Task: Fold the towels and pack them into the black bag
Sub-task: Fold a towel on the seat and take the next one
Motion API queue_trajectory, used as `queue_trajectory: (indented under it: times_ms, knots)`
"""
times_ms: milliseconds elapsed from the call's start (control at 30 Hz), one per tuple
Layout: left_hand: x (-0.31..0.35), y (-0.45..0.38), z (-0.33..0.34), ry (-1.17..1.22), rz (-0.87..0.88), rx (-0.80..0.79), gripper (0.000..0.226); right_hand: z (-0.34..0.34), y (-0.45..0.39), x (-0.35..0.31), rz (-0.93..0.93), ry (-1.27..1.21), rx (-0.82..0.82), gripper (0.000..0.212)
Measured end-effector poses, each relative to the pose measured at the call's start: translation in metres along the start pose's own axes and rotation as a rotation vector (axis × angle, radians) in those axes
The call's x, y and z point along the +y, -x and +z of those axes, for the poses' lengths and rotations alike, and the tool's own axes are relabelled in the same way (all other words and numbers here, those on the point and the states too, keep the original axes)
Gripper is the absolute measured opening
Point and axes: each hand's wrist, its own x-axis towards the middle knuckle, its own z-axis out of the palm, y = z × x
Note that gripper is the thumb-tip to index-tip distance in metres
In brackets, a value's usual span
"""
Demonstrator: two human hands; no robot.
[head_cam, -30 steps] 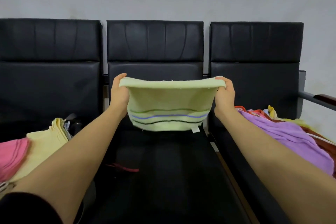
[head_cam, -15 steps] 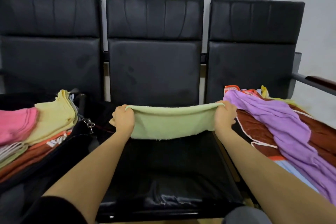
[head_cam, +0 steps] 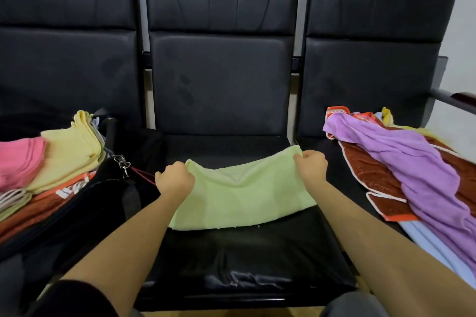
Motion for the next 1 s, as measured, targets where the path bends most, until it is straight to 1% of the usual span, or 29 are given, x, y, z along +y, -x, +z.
queue_trajectory:
  times_ms: [67, 133, 167, 200, 267, 367, 433, 533, 600, 700, 767, 833, 900, 933, 967, 1000]
  knots:
    - [-0.004, -0.004, 0.008, -0.097, 0.041, -0.056, 0.01, 0.009, -0.008, 0.007, 0.004, 0.072, -0.043, 0.037]
    - [-0.009, -0.006, 0.017, -0.217, 0.1, -0.054, 0.012, 0.019, -0.013, 0.012, -0.036, 0.185, -0.065, 0.028]
    - [-0.011, -0.006, 0.023, -0.277, 0.121, -0.037, 0.02, 0.023, -0.015, 0.014, -0.062, 0.237, -0.07, 0.022]
    - [-0.013, -0.008, 0.028, -0.33, 0.138, -0.006, 0.03, 0.027, -0.018, 0.016, -0.087, 0.27, -0.068, 0.021]
    - [-0.017, -0.011, 0.034, -0.421, 0.187, 0.073, 0.048, 0.035, -0.021, 0.016, -0.131, 0.313, -0.045, 0.026]
    - [-0.019, -0.019, 0.033, -0.596, 0.292, 0.133, 0.058, 0.045, -0.031, 0.012, -0.199, 0.439, 0.009, 0.029]
    - [-0.018, -0.026, 0.031, -0.7, 0.321, 0.122, 0.057, 0.052, -0.038, 0.008, -0.228, 0.507, 0.024, 0.03]
    - [-0.016, -0.032, 0.03, -0.839, 0.335, 0.105, 0.044, 0.062, -0.046, 0.003, -0.239, 0.563, 0.008, 0.03]
    - [-0.015, -0.033, 0.033, -0.886, 0.329, 0.074, 0.038, 0.068, -0.049, 0.001, -0.222, 0.585, -0.017, 0.03]
    - [-0.014, -0.034, 0.042, -0.896, 0.299, 0.101, 0.04, 0.076, -0.052, 0.007, -0.238, 0.67, -0.059, 0.027]
    - [-0.01, -0.034, 0.047, -0.848, 0.339, 0.148, 0.043, 0.081, -0.051, 0.019, -0.293, 0.757, -0.045, 0.028]
    - [-0.004, -0.028, 0.05, -0.73, 0.419, 0.156, 0.042, 0.088, -0.048, 0.034, -0.393, 0.846, 0.059, 0.036]
    - [0.003, -0.018, 0.055, -0.59, 0.457, 0.108, 0.04, 0.092, -0.042, 0.041, -0.545, 0.83, 0.143, 0.045]
    - [0.006, -0.012, 0.058, -0.546, 0.458, 0.079, 0.04, 0.093, -0.038, 0.041, -0.622, 0.778, 0.115, 0.048]
    - [0.01, -0.007, 0.061, -0.515, 0.453, 0.049, 0.039, 0.094, -0.034, 0.041, -0.699, 0.726, 0.048, 0.049]
    - [0.013, -0.001, 0.065, -0.484, 0.443, 0.007, 0.038, 0.095, -0.03, 0.04, -0.762, 0.68, -0.053, 0.05]
